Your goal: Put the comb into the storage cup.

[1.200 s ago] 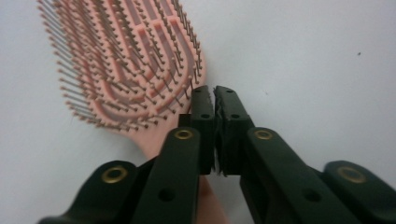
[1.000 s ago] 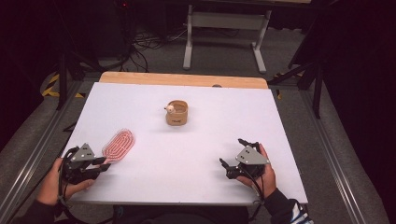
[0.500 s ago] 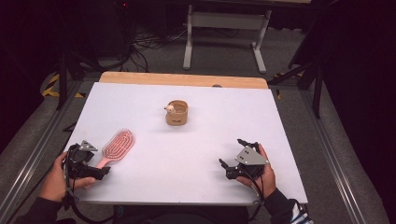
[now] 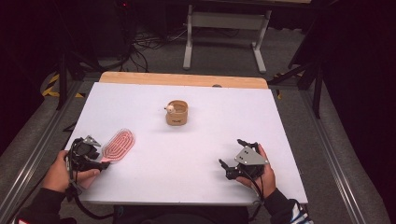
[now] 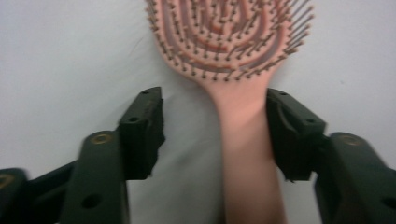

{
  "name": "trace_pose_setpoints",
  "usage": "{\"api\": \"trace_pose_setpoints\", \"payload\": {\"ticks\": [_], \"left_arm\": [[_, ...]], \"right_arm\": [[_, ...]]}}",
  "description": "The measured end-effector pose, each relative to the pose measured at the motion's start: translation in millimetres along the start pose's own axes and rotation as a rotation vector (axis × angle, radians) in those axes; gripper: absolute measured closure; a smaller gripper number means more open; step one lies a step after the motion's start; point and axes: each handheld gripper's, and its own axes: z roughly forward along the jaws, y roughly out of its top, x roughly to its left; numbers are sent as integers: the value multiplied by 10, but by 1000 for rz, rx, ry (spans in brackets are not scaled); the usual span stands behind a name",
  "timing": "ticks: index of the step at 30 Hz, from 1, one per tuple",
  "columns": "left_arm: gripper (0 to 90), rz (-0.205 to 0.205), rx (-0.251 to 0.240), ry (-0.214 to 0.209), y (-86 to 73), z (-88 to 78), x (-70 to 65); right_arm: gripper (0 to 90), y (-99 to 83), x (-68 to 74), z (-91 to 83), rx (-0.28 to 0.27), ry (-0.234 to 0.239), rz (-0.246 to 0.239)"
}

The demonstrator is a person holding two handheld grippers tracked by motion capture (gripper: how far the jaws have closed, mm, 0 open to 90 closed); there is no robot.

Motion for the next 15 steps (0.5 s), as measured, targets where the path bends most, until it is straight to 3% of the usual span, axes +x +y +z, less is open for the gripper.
{"api": "trace_pose_setpoints", "payload": {"ticks": [5, 11, 15], "left_arm": [[550, 6, -6, -8, 1, -1, -11], [691, 15, -48, -5, -19, 8, -40], [693, 21, -60, 3, -33, 9, -53]], "right_arm": [[71, -1, 2, 0, 2, 3, -1], [71, -1, 1, -1, 3, 4, -3], [71, -1, 4, 0, 5, 7, -2]]}}
